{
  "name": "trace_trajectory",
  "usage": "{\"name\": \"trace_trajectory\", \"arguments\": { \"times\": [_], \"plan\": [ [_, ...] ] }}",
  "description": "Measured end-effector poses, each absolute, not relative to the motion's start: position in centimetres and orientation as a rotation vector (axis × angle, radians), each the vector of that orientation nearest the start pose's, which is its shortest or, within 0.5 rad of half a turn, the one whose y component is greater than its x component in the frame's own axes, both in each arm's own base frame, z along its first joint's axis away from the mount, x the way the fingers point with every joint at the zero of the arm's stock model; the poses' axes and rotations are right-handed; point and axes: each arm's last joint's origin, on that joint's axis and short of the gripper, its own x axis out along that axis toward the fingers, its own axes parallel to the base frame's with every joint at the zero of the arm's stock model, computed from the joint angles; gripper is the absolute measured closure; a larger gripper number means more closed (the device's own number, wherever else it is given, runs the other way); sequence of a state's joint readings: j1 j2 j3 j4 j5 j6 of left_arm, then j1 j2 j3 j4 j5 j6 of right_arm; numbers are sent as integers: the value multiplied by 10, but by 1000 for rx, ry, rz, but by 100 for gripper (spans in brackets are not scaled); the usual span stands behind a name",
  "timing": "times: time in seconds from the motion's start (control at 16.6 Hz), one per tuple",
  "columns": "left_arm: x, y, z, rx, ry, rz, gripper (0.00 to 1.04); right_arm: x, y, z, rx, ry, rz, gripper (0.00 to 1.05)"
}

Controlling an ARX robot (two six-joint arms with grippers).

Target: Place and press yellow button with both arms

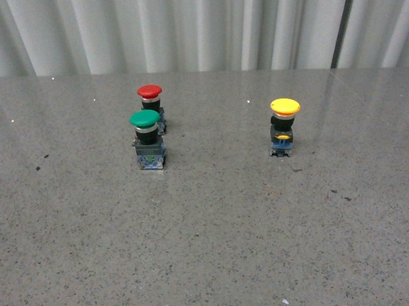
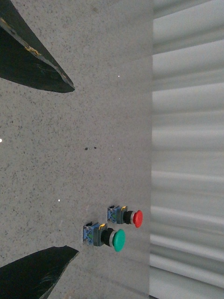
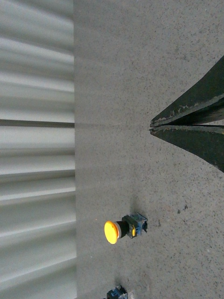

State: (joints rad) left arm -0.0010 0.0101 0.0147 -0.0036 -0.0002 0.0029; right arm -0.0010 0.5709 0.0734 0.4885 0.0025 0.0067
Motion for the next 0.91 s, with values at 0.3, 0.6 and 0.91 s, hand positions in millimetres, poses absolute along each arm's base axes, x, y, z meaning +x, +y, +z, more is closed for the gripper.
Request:
{"name": "trace_trajectory", "arguments": {
  "times": [0.3,0.6,0.91],
  "plan": [
    [97,0,167,3,-1,0,7,135,0,179,7,7,-2,103],
    [97,0,167,3,-1,-1,7,118,0,171,7,-15,-2,103],
    [97,0,167,3,-1,-1,7,112,0,171,7,-15,-2,103]
  ]
}}
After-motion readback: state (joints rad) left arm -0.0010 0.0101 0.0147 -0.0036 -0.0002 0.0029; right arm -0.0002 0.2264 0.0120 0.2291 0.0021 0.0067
